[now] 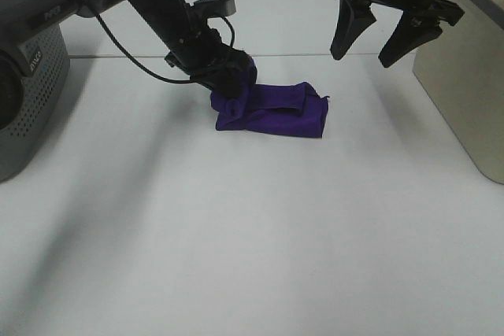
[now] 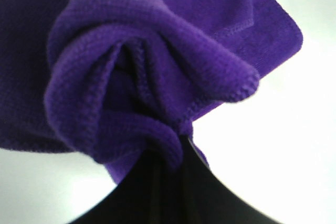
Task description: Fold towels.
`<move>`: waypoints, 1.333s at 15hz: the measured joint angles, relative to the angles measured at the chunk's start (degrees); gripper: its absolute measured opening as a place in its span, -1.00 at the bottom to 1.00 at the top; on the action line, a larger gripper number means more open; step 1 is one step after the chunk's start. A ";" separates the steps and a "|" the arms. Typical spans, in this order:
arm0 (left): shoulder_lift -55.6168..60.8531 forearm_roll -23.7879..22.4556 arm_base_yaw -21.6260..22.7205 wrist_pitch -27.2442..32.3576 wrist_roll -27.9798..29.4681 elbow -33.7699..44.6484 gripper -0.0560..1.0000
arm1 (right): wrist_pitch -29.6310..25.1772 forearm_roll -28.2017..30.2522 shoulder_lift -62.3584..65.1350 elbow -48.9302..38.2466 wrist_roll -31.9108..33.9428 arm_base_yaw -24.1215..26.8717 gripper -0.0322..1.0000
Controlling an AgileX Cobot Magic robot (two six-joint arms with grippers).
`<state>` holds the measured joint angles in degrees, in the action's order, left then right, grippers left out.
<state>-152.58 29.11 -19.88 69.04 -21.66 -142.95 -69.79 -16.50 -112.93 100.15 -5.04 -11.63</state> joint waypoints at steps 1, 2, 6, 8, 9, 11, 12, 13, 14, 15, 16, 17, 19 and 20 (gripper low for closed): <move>-0.06 0.06 -0.34 -0.40 0.00 0.00 -0.86 | 0.00 0.00 0.57 0.00 0.00 0.00 0.47; -0.06 0.80 -1.03 -1.78 0.00 0.00 -0.86 | 0.00 -0.06 1.43 0.00 0.00 0.00 0.47; -0.06 3.95 -3.27 -5.96 0.00 0.00 -0.86 | -0.06 -0.06 4.13 0.00 0.00 0.00 0.47; -0.06 5.61 -4.30 -8.94 0.00 0.00 -0.82 | -0.11 -0.06 5.44 0.00 0.00 0.00 0.47; -0.06 7.28 -4.76 -11.00 0.00 0.00 -0.69 | -0.11 -0.06 5.73 0.00 0.00 0.00 0.47; -0.06 11.57 -5.96 -13.41 0.00 0.00 -0.04 | -0.11 -0.06 6.19 0.00 0.11 0.00 0.47; -0.06 12.55 -6.47 -13.64 0.00 0.00 0.29 | -0.11 -0.23 6.36 0.00 0.11 0.00 0.47; -0.06 12.95 -6.76 -13.64 0.00 0.00 0.47 | -0.11 -0.29 6.42 0.00 0.11 0.00 0.47; -0.06 13.01 -6.76 -13.58 0.00 0.00 0.51 | -0.11 -0.29 6.42 0.00 0.11 0.00 0.47; -0.06 13.01 -6.76 -13.52 0.00 0.00 0.56 | -0.11 -0.29 6.42 0.00 0.11 0.00 0.47; -0.06 12.61 -6.76 -13.35 0.00 0.00 0.58 | -0.11 -0.29 6.65 0.00 0.17 0.00 0.47; 0.69 10.54 -6.42 -12.83 0.00 0.00 0.59 | -0.11 -0.29 6.99 0.00 0.17 0.00 0.47; 2.64 6.36 -5.56 -9.85 0.00 0.00 0.59 | -0.11 0.11 6.99 0.00 0.17 0.00 0.47; 3.67 3.55 -4.58 -7.39 0.97 0.00 0.59 | -0.11 0.23 6.99 0.00 0.17 0.00 0.47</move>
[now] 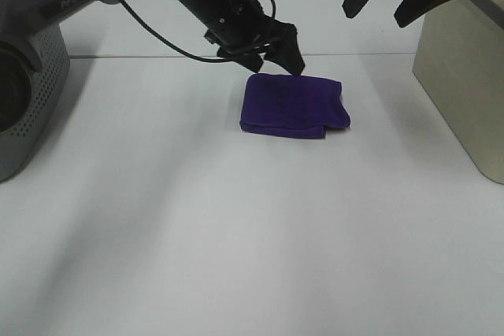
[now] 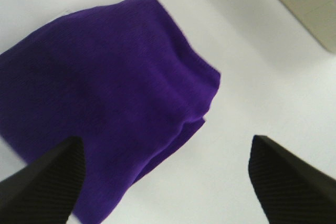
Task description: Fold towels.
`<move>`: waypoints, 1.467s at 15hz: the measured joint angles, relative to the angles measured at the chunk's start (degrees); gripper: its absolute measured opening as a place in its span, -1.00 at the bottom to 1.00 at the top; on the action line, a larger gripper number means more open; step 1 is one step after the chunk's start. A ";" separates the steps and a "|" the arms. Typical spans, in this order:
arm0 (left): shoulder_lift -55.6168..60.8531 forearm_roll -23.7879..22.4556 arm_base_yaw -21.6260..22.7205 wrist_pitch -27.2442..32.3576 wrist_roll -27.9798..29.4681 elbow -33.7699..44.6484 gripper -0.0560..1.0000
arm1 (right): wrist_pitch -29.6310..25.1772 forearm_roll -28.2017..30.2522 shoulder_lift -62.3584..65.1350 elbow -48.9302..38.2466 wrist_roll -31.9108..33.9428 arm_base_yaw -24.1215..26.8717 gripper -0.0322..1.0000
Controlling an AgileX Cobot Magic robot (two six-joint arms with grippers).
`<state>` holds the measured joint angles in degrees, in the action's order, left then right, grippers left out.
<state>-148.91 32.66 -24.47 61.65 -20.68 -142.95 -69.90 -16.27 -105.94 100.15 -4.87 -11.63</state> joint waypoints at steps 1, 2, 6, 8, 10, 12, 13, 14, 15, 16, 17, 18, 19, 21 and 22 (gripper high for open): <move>1.09 -2.98 1.15 2.81 2.01 0.00 0.59 | 0.00 0.11 0.00 0.00 0.00 0.00 0.47; 1.72 -4.70 1.83 4.18 3.21 0.00 0.59 | 0.00 0.23 0.00 0.00 0.00 0.00 0.47; 6.19 -21.77 4.76 7.56 12.66 0.00 0.78 | -0.06 6.36 1.83 0.00 2.18 0.00 0.57; 9.45 -27.67 5.67 7.79 16.27 0.00 0.84 | 0.00 10.71 5.33 -0.29 3.55 0.00 0.61; 15.41 -27.85 9.22 7.79 17.07 1.43 0.84 | 0.11 13.92 14.04 -4.98 4.87 0.11 0.62; 23.78 -27.90 15.58 7.79 17.36 8.59 0.84 | 0.06 17.76 24.29 -10.49 6.53 0.11 0.62; 28.65 -28.13 19.19 7.73 17.42 14.50 0.84 | 0.06 19.31 30.25 -13.18 7.39 0.11 0.63; 34.49 -28.88 23.09 7.68 17.30 21.26 0.83 | 0.00 19.77 35.64 -15.76 8.37 0.11 0.63; 40.11 -29.11 25.90 7.73 16.73 27.73 0.83 | 0.00 19.88 40.79 -18.05 8.94 0.11 0.63; 43.49 -29.16 27.04 7.73 16.50 31.51 0.83 | 0.00 19.77 43.66 -19.37 9.05 0.11 0.63; 50.59 -29.16 28.53 7.73 15.93 38.50 0.83 | 0.00 19.60 49.45 -21.83 9.05 0.11 0.63; 57.41 -29.16 28.93 7.28 15.36 46.24 0.83 | 0.00 19.25 54.83 -24.98 9.05 0.11 0.63; 64.57 -28.88 28.93 6.25 14.38 52.94 0.83 | 0.00 19.08 60.16 -28.13 9.05 0.11 0.63; 86.06 -28.30 28.93 5.44 12.15 71.05 0.83 | -0.11 19.25 75.34 -37.47 9.05 0.11 0.63; 88.64 -28.25 28.93 5.44 12.15 74.08 0.83 | -0.11 19.31 77.18 -38.90 9.05 0.11 0.63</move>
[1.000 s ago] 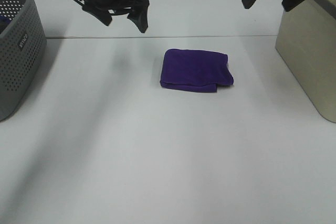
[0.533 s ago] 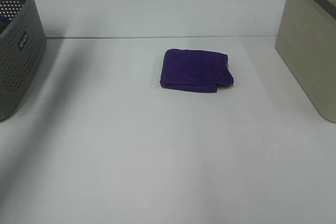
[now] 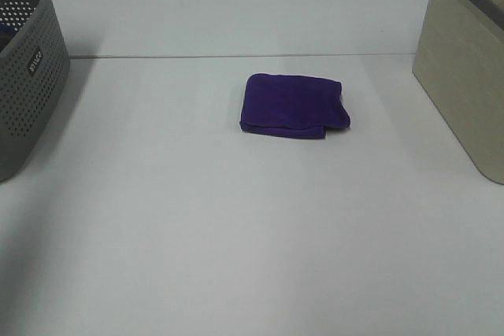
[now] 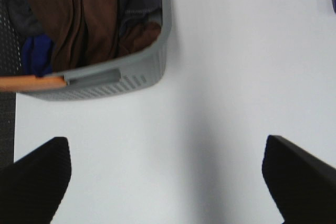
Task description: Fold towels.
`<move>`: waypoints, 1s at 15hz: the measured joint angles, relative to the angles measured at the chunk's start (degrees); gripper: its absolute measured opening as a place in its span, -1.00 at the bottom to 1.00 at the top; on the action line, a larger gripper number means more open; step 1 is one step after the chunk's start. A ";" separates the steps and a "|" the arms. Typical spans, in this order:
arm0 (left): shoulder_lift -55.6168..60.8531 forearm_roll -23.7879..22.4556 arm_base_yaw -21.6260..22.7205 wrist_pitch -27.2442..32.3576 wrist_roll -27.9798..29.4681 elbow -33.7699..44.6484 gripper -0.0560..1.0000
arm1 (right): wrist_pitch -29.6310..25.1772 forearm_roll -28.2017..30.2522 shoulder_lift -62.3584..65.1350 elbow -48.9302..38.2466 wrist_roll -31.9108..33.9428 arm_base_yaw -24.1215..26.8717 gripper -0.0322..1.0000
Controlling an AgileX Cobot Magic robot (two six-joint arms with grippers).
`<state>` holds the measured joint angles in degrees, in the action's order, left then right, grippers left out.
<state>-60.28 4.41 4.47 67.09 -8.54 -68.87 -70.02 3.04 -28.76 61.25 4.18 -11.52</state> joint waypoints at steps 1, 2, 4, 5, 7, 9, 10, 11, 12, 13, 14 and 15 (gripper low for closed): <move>6.59 0.00 0.00 -0.46 -0.11 6.13 0.83 | 0.00 0.00 2.98 -2.92 0.00 0.00 0.63; 13.58 0.00 0.00 -2.12 -0.23 11.86 0.83 | 0.00 0.00 5.73 -5.56 -0.06 0.00 0.63; 27.44 0.00 0.00 -4.58 -0.23 22.92 0.83 | -0.06 0.00 11.86 -11.23 -0.06 0.00 0.63; 34.38 -0.06 0.00 -4.76 -0.23 26.76 0.83 | -0.06 0.00 13.69 -12.66 -0.11 0.00 0.63; 44.58 -0.29 0.00 -4.81 -0.23 30.94 0.83 | 0.34 0.00 20.68 -17.93 -0.46 0.00 0.63; 58.33 -0.52 0.00 -0.17 -0.23 34.38 0.83 | 1.32 -0.86 28.59 -24.52 -0.52 0.00 0.62; 60.28 -0.52 0.00 2.06 -0.23 35.12 0.83 | 1.20 -1.26 29.05 -25.67 -0.52 0.00 0.62; 60.50 -0.52 0.00 2.35 -0.23 35.52 0.83 | 1.20 -1.49 29.05 -26.13 -0.52 0.00 0.62; 60.50 -0.23 0.00 2.46 -0.23 36.67 0.83 | 1.72 -1.66 29.05 -27.44 -0.63 0.00 0.61; 60.50 0.06 0.00 2.58 -0.34 37.24 0.83 | 3.04 -1.66 29.05 -29.22 -0.63 0.00 0.61; 60.50 0.46 0.00 2.12 -0.52 37.59 0.83 | 4.58 -1.66 29.05 -30.42 -0.63 0.00 0.61; 60.50 0.52 0.00 0.86 -0.46 37.87 0.83 | 6.65 -1.66 29.05 -30.83 -0.63 0.00 0.60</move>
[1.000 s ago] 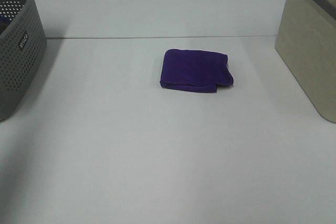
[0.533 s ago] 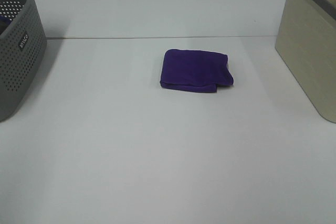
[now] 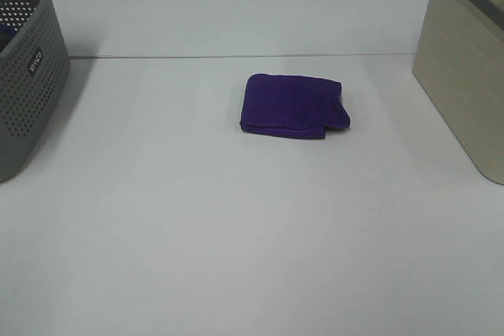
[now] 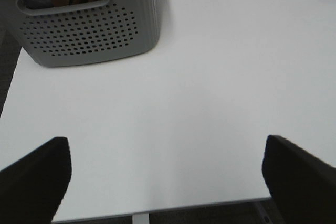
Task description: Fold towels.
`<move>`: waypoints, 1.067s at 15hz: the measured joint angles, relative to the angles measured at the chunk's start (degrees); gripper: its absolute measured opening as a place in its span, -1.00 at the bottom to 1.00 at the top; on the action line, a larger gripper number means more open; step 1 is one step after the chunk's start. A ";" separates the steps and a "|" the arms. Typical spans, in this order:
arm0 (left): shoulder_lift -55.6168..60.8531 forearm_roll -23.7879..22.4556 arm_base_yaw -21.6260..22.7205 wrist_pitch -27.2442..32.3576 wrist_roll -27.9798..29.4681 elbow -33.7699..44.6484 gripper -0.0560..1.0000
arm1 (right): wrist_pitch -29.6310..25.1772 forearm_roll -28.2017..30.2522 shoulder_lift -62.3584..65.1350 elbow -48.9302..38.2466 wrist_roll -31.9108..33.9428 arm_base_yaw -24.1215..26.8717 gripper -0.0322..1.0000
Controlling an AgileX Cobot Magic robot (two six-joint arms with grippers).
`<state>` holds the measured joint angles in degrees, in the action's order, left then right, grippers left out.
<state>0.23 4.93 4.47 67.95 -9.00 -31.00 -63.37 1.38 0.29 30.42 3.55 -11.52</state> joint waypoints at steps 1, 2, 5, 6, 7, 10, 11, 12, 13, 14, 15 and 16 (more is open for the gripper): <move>0.00 0.17 0.00 -1.89 0.29 0.52 0.83 | 2.01 0.11 0.00 -0.86 0.00 0.00 0.60; 0.00 0.29 0.00 -4.98 0.86 1.66 0.83 | 2.12 0.23 0.00 -1.38 0.00 0.00 0.60; 0.06 0.29 0.00 -7.10 2.86 2.41 0.82 | 2.46 0.23 0.00 -1.66 0.00 0.00 0.60; 0.06 0.29 0.00 -7.28 3.15 2.41 0.82 | 2.46 0.23 0.00 -1.66 0.00 0.00 0.60; 0.06 0.29 0.00 -7.39 3.32 2.41 0.82 | 2.46 0.23 0.00 -1.66 0.00 0.00 0.60; 0.06 0.40 0.00 -7.45 3.55 2.41 0.82 | 2.46 0.23 0.00 -1.66 0.00 0.00 0.60; 0.06 0.97 0.00 -7.45 3.67 2.41 0.82 | 2.46 0.23 0.00 -1.66 0.00 0.00 0.60; 0.06 2.29 0.00 -7.45 3.67 2.41 0.82 | 2.46 0.23 0.00 -1.66 0.00 0.00 0.60; 0.06 3.21 0.00 -7.45 3.67 2.41 0.82 | 2.46 0.23 0.00 -1.66 0.00 0.00 0.60; 0.06 3.55 0.00 -7.45 3.67 2.41 0.82 | 2.46 0.23 0.00 -1.66 0.00 0.00 0.60; 0.06 3.55 0.00 -7.45 3.67 2.41 0.82 | 2.46 0.23 0.00 -1.66 0.00 0.00 0.60; 0.06 3.55 0.00 -7.45 3.67 2.41 0.82 | 2.52 0.23 0.00 -1.66 0.00 0.00 0.60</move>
